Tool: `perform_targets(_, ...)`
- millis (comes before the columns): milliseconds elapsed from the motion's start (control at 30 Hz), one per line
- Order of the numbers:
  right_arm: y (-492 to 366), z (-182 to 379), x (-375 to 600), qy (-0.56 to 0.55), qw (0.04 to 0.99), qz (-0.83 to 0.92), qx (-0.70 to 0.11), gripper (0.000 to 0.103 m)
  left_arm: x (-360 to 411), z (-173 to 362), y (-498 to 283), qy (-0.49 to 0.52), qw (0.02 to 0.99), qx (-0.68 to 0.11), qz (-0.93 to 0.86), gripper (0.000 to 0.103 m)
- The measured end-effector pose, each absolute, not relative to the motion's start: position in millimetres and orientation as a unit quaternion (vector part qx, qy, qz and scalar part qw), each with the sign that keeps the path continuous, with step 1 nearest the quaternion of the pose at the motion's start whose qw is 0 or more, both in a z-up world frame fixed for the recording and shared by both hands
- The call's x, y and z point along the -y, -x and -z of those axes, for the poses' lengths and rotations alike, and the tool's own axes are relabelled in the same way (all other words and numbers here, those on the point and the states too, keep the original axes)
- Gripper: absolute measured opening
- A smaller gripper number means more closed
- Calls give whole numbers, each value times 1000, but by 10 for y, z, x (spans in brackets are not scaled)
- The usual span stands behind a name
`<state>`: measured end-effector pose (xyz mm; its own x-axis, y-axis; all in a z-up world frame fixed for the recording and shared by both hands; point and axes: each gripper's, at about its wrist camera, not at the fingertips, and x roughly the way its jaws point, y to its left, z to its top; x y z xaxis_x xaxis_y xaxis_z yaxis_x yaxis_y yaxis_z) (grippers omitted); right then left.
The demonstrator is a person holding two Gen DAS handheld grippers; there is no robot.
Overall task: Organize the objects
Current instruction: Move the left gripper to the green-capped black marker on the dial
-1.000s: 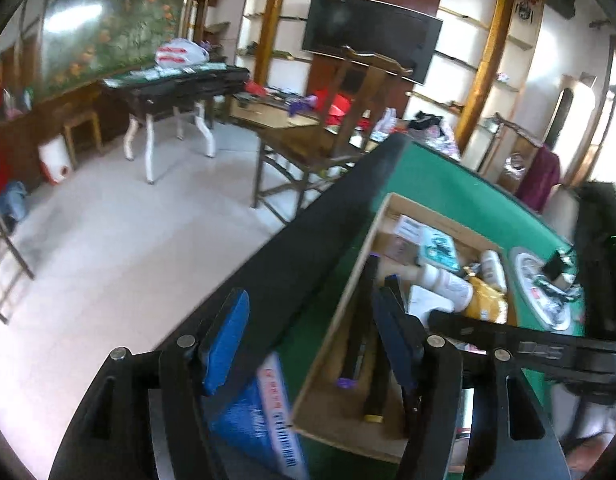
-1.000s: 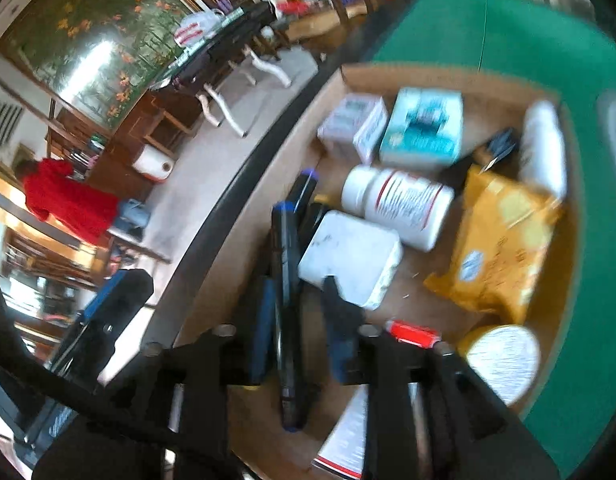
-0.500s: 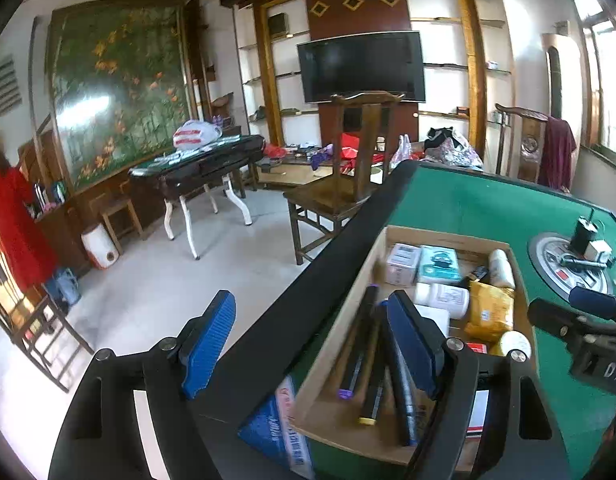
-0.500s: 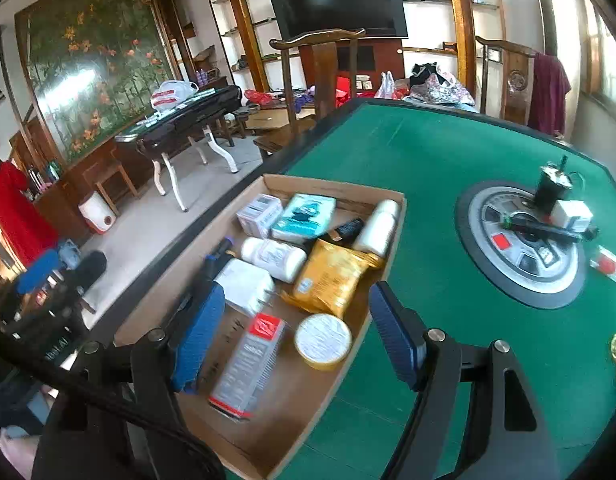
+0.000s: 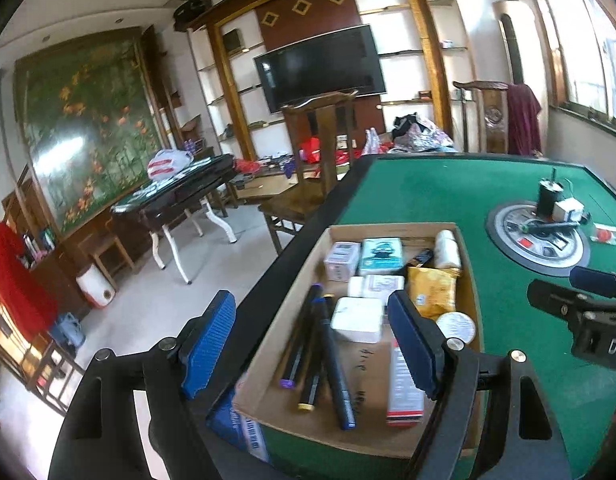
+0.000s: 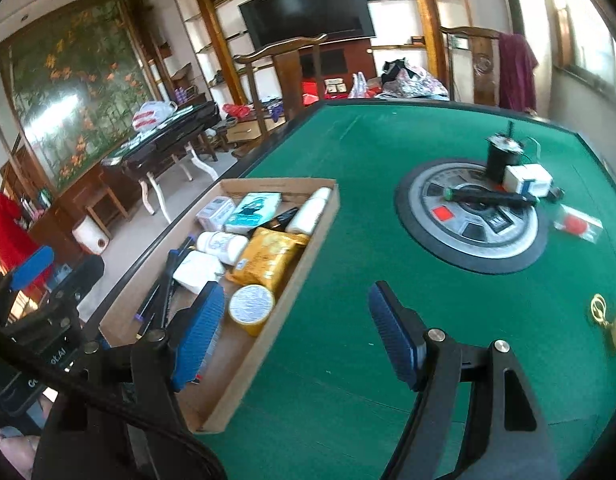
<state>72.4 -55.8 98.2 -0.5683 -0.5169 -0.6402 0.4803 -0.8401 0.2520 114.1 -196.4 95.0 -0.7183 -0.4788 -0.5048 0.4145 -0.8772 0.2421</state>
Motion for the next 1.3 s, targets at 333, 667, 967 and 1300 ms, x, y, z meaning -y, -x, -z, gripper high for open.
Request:
perform_targets(333,-542,-1061,-181,-359,237,901,59,75,1432,-993,-991,-288,209,107,928,73)
perform_targets(667,-90,-1350,-1291,-320,137,935,69,81,995,-1060,-397,-358,37,65,931,73)
perform_targets(967,365,-1019,-2647,-333,30,917,218,81,263,-1005,685,-384,-91,125,910,73)
perform_targets(1300,452,-723,-3021,-379,12,877,293,81,-311,-394,1610,-382,-166,178,892,73)
